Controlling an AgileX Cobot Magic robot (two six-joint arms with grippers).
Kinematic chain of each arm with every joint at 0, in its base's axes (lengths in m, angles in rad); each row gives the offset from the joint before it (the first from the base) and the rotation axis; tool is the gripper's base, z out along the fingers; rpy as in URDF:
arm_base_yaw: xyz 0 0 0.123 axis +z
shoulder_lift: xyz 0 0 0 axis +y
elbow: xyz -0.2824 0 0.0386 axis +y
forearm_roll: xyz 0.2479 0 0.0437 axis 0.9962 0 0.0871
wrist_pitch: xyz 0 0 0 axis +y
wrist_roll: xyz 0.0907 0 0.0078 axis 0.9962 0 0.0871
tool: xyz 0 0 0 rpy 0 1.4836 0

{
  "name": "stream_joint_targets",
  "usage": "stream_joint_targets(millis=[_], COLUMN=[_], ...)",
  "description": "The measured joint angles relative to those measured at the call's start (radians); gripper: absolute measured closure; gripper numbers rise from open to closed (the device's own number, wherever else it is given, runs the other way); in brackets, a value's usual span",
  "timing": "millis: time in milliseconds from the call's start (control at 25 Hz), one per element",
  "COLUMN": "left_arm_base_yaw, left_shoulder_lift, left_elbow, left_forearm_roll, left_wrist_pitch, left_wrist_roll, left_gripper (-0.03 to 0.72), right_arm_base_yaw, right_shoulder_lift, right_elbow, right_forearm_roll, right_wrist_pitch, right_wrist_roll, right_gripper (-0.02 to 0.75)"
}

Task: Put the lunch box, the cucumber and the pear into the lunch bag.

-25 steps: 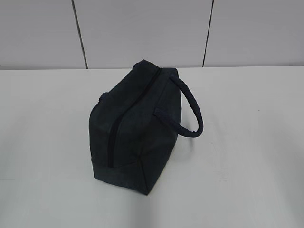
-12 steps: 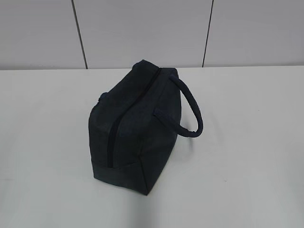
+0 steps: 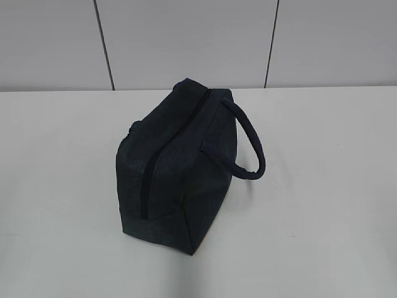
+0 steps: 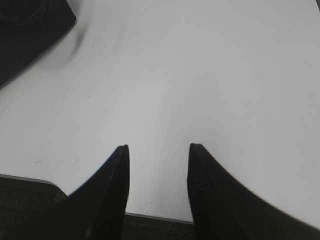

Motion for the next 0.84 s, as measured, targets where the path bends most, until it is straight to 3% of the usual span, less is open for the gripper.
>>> stream_joint_targets(millis=[840], left_arm_base_yaw=[0.000], left_shoulder_lift=[0.000], left_elbow=[0.000], left_forearm_roll=[0.000], left_wrist_pitch=[0.000], left_wrist_roll=[0.000], left_gripper=[0.418], right_arm_base_yaw=[0.000], right_shoulder_lift=[0.000], right_elbow=[0.000], right_forearm_roll=[-0.002], right_wrist_pitch=[-0.004], right_wrist_roll=[0.006], right_gripper=[0.435])
